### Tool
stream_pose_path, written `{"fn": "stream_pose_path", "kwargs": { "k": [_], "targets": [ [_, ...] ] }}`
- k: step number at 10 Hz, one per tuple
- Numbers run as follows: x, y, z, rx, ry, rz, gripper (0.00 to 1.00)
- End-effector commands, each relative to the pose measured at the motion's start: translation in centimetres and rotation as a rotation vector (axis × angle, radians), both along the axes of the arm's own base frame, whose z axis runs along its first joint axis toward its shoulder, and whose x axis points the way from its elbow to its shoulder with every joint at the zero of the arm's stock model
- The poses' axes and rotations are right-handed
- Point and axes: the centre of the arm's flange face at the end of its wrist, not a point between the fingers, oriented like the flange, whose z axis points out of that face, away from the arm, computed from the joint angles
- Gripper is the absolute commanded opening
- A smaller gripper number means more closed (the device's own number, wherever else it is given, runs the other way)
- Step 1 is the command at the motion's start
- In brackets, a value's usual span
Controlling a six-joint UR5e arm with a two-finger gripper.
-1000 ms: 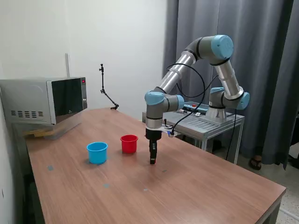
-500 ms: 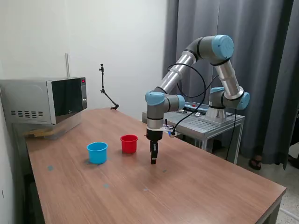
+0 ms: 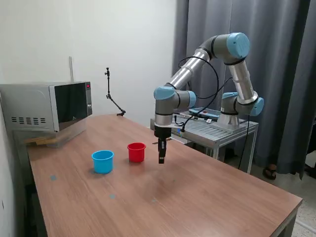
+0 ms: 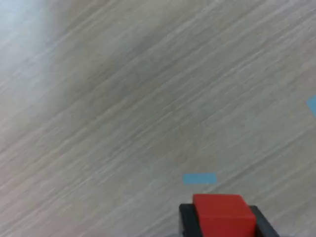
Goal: Place red objects in the red bin, and blue objects in the blue bin.
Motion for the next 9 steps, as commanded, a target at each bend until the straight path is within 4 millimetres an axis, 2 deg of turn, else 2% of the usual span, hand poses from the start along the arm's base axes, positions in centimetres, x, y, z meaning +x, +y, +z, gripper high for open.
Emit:
{"fn": "stream_pose_path", "kwargs": {
  "k": [1,4,5,6,9],
  "targets": [
    [0.4,0.5,2.6,0.002,-0.008,0.017,0.00],
    [0.5,1.6,2.9,0.003,-0.010,0.167,0.00],
    [0.6,2.4,3.8,0.006,0.001,0.236,0.00],
    [0.8,3.9,4.3,0.011,0.004,0.315,0.00],
    [1.1,8.8,6.0,0.024,0.020,0.397,0.00]
  ]
}}
